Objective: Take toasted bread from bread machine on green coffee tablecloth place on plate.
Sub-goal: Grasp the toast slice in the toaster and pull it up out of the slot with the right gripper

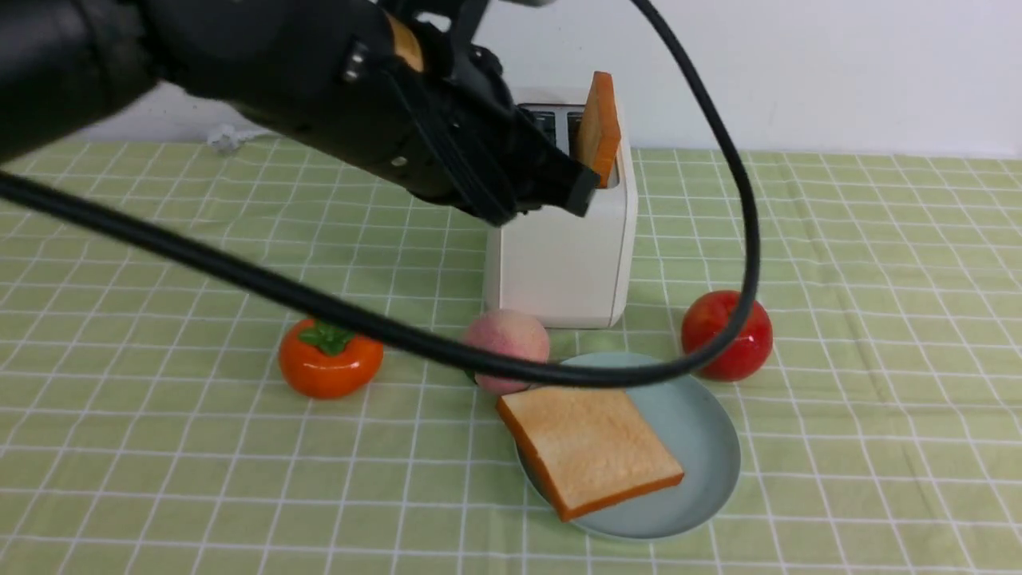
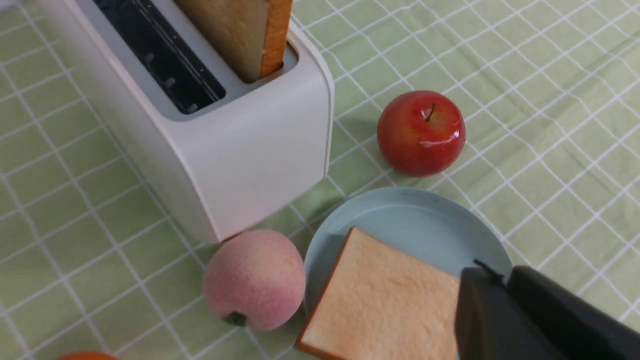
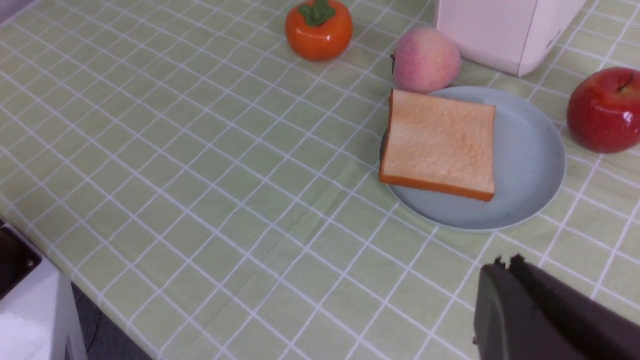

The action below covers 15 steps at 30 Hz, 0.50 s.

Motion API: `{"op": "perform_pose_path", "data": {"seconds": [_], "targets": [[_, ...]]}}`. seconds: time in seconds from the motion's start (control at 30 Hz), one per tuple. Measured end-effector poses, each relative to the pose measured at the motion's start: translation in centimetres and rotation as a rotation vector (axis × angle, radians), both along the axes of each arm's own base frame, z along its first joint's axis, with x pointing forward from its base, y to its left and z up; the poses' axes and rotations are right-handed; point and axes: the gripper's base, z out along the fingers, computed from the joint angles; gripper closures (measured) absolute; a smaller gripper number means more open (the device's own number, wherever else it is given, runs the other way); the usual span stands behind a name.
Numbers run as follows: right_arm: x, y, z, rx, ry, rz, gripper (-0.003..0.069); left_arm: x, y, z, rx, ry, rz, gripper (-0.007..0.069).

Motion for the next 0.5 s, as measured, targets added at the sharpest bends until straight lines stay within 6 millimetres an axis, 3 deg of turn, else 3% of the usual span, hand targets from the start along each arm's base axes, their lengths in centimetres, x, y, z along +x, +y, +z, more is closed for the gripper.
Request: {"op": "perform_pose_path", "data": {"seconds": [0.1, 0.2, 0.23, 0.27, 0.3, 0.33, 0.37, 0.43, 0.5], "targets": [[0.9, 0.0, 0.2, 0.015, 0.0, -0.019, 0.0659, -2.5, 2.2, 1.2, -0.013, -0.022, 0.037, 0.0638], [2.3, 0.2, -0.1, 0.018, 0.058, -0.027, 0.0659, -4.7, 3.9, 1.2, -0.043, -0.056, 0.052, 0.0638], [3.8, 0.3, -0.5, 0.019, 0.115, -0.034, 0.0659, -6.5, 5.2, 0.8, -0.073, -0.085, 0.057, 0.0638], [3.9, 0.4, -0.6, 0.019, 0.122, -0.035, 0.0659, -6.7, 5.4, 0.8, -0.077, -0.088, 0.058, 0.0638], [5.4, 0.5, -1.0, 0.02, 0.174, -0.039, 0.0659, -8.7, 6.9, 0.0, -0.114, -0.123, 0.065, 0.0638], [5.5, 0.6, -0.9, 0.024, 0.18, -0.038, 0.0659, -8.7, 6.9, 0.0, -0.115, -0.123, 0.066, 0.0638], [6.9, 0.8, -1.2, 0.033, 0.23, -0.036, 0.0659, -10.5, 8.2, -0.5, -0.161, -0.163, 0.073, 0.0638], [8.0, 1.1, -1.1, 0.044, 0.261, -0.034, 0.0659, -11.9, 9.3, -1.9, -0.19, -0.179, 0.082, 0.0638], [10.7, 1.6, -0.5, 0.058, 0.305, -0.025, 0.0659, -14.3, 11.1, -3.8, -0.256, -0.24, 0.09, 0.0638]]}}
